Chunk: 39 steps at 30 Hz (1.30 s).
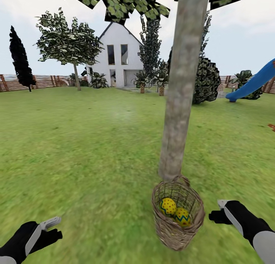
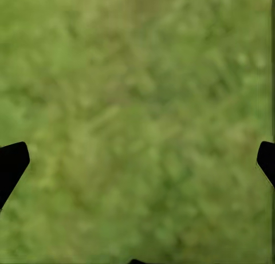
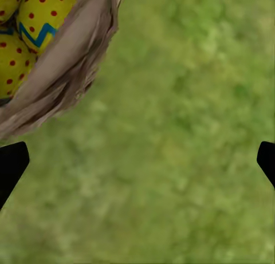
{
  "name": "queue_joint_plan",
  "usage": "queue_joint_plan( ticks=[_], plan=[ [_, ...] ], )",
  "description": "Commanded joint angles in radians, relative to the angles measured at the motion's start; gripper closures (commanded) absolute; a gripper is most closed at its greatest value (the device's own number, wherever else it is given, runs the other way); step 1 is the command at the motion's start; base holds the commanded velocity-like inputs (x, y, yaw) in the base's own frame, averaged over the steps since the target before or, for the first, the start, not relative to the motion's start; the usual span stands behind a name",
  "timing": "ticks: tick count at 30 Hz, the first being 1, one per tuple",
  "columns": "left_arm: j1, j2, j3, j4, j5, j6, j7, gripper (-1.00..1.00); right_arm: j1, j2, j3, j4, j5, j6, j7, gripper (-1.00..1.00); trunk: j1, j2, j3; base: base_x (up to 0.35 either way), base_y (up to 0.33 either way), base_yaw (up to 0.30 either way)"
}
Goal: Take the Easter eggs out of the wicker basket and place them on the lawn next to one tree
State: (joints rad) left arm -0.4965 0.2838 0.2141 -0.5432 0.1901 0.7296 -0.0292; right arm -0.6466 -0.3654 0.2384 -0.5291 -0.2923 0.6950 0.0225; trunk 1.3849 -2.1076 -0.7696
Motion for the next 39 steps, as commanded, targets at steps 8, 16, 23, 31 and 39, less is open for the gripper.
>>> queue_joint_plan(
  ticks=[8, 16, 23, 31, 39],
  plan=[
    [0.000, -0.004, 0.004, 0.000, -0.001, 0.004, -0.003, -1.00, -0.001, -0.001, 0.004, -0.002, -0.003, 0.003, 0.001, -1.00, 0.000, 0.000, -0.001, 0.338, 0.043, 0.000],
    [0.000, -0.002, 0.004, 0.006, 0.000, 0.002, -0.003, -1.00, -0.001, -0.015, -0.002, 0.068, -0.007, 0.002, 0.002, -1.00, 0.000, 0.000, -0.001, 0.339, 0.002, 0.000],
    [0.000, 0.008, 0.011, 0.002, -0.001, 0.004, -0.003, -1.00, -0.001, -0.012, 0.000, 0.087, -0.005, 0.001, 0.002, -1.00, 0.000, 0.000, -0.001, 0.339, 0.000, 0.000],
    [0.000, 0.002, 0.013, 0.002, -0.001, 0.002, -0.003, -1.00, -0.001, -0.002, 0.004, 0.089, -0.004, -0.003, 0.003, -1.00, 0.000, 0.000, -0.001, 0.341, 0.000, 0.000],
    [0.000, 0.004, 0.013, 0.003, -0.001, 0.000, -0.003, -1.00, -0.001, 0.000, 0.001, 0.089, -0.006, -0.003, 0.004, -1.00, 0.000, 0.000, -0.001, 0.339, 0.000, 0.000]
  ],
)
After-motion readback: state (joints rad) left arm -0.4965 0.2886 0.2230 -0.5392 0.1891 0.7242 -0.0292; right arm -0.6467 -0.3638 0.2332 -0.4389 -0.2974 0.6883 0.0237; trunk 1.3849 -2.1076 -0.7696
